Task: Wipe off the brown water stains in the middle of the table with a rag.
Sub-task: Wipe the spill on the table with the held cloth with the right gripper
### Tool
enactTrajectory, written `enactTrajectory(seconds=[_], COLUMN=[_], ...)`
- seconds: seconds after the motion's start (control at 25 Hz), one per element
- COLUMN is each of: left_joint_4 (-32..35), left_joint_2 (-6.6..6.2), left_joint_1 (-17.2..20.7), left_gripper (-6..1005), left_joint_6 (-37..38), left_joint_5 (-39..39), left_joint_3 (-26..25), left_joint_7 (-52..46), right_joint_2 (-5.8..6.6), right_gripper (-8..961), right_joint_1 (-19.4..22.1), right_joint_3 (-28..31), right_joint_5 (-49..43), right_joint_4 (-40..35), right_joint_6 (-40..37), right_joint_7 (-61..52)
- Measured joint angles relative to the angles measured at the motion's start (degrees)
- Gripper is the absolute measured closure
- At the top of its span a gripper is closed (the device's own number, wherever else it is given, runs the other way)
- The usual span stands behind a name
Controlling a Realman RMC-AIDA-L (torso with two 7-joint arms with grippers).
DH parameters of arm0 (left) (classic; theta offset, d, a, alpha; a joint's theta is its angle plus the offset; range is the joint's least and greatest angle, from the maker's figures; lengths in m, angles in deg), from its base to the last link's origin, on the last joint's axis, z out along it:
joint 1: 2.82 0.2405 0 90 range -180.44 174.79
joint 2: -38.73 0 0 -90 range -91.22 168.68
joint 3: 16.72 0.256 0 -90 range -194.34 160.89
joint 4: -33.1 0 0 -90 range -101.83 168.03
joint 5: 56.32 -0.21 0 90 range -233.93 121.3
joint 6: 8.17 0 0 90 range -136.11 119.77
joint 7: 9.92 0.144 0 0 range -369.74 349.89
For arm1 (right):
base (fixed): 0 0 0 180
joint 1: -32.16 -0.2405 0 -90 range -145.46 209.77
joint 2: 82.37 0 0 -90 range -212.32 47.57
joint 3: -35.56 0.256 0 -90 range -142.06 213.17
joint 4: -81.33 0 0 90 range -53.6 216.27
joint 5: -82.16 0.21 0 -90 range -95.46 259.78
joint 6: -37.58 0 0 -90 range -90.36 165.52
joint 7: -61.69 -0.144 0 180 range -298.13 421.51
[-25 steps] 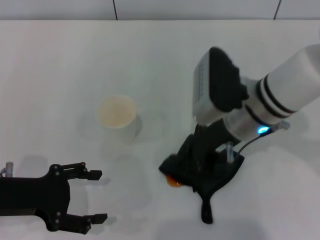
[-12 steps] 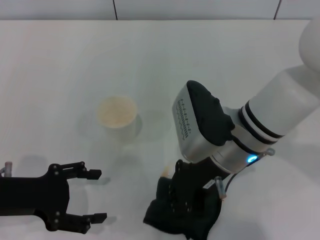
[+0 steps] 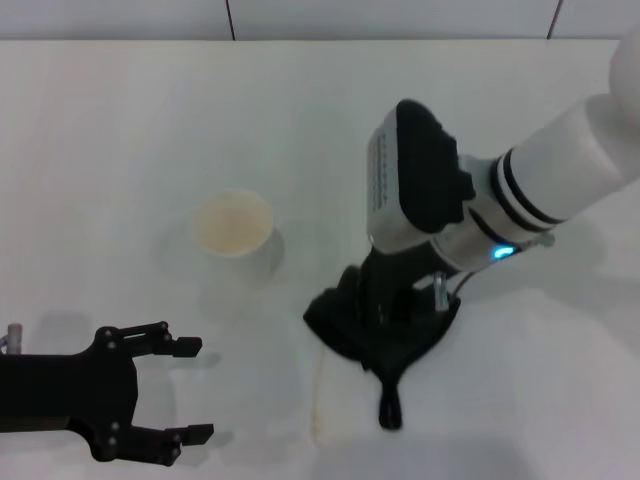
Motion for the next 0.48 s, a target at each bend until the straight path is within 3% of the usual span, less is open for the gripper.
enactTrajectory(seconds=[0.24, 0.48], left_joint_4=[-0.06, -0.24], left_joint_2=[0.09, 0.07], left_joint_1=[-0.15, -0.41], left_gripper=[111, 111], left_joint_6=[-0.25, -0.51], left_joint_5=[0.02, 0.08], left_joint_3=[0.00, 0.00], left_joint_7=[0.02, 0.02], right_joint_2=[-0.23, -0.34], right_gripper=[873, 875], right_joint_1=[-0.21, -1.47], right_joint_3=[-0.74, -7.03], right_joint_5=[-0.20, 6.53], right_joint_4=[-0.02, -1.84], right_joint_6=[1.25, -3.68], right_joint_7=[0.11, 0.95])
